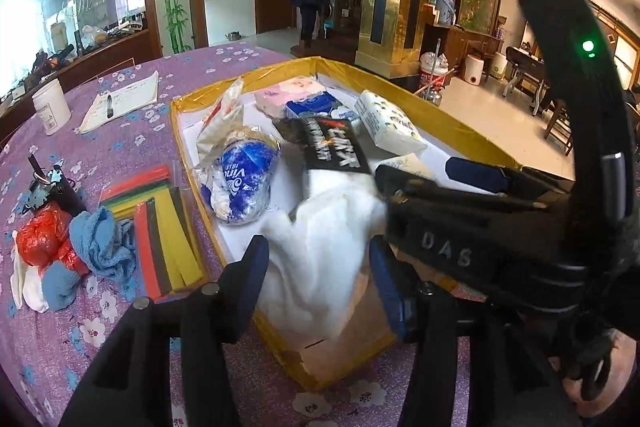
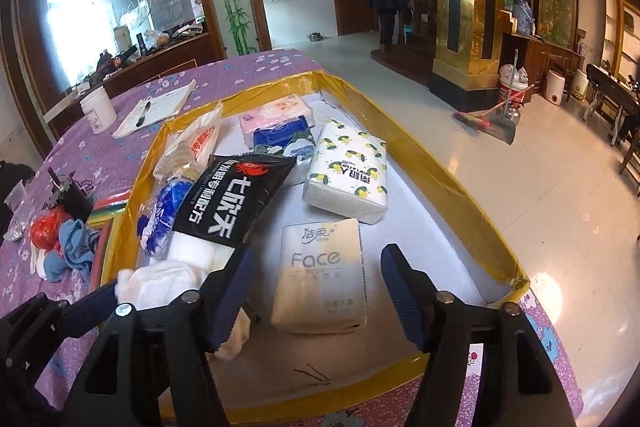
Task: Organize soft objects
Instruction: 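Carry the white cloth and Face pack into the tray with both grippers, then open both grippers over the tray and withdraw them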
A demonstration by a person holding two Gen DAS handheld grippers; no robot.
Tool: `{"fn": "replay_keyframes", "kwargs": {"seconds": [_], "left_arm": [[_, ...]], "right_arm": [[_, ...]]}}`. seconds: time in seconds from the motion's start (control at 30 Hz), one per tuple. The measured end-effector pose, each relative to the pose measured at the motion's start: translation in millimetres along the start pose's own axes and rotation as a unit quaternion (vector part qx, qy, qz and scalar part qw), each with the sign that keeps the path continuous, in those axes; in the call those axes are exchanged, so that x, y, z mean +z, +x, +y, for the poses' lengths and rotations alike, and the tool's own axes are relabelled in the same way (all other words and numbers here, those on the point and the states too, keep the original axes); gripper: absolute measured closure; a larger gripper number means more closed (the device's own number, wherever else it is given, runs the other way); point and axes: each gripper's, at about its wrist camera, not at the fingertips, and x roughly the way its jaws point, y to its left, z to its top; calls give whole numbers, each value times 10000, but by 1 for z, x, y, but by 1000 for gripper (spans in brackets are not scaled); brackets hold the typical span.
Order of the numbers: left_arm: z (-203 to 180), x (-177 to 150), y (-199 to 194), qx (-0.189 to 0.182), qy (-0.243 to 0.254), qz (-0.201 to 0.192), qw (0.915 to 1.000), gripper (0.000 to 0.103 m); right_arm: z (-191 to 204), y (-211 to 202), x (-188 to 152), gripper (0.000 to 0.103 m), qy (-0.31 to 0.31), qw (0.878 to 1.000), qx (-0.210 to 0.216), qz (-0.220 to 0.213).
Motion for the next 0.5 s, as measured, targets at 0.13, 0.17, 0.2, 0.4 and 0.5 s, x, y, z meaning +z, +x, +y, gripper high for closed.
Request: {"fn": "replay_keyframes", "kwargs": {"seconds": [0.13, 0.17, 0.2, 0.4, 0.5], "left_arm": [[-3, -1, -2, -4, 78, -41, 10000, 39], [-3, -1, -4, -3, 83, -78, 9999, 32], [-3, -1, -7, -19, 83, -158, 9998, 30], [-6, -2, -16, -41, 130, -358, 9993, 23], [-7, -2, -17, -18, 168, -400, 9991, 20]], "right_arm": [[-2, -1, -1, 27, 49, 10000, 48, -43], [-2, -2, -1, 27, 64, 9999, 70, -60], [-3, -2, -1, 27, 75, 9999, 82, -70], [-10, -9, -2, 24, 242, 9987, 360, -264], [-10, -14, -3, 10, 234, 9982, 399, -378]]}}
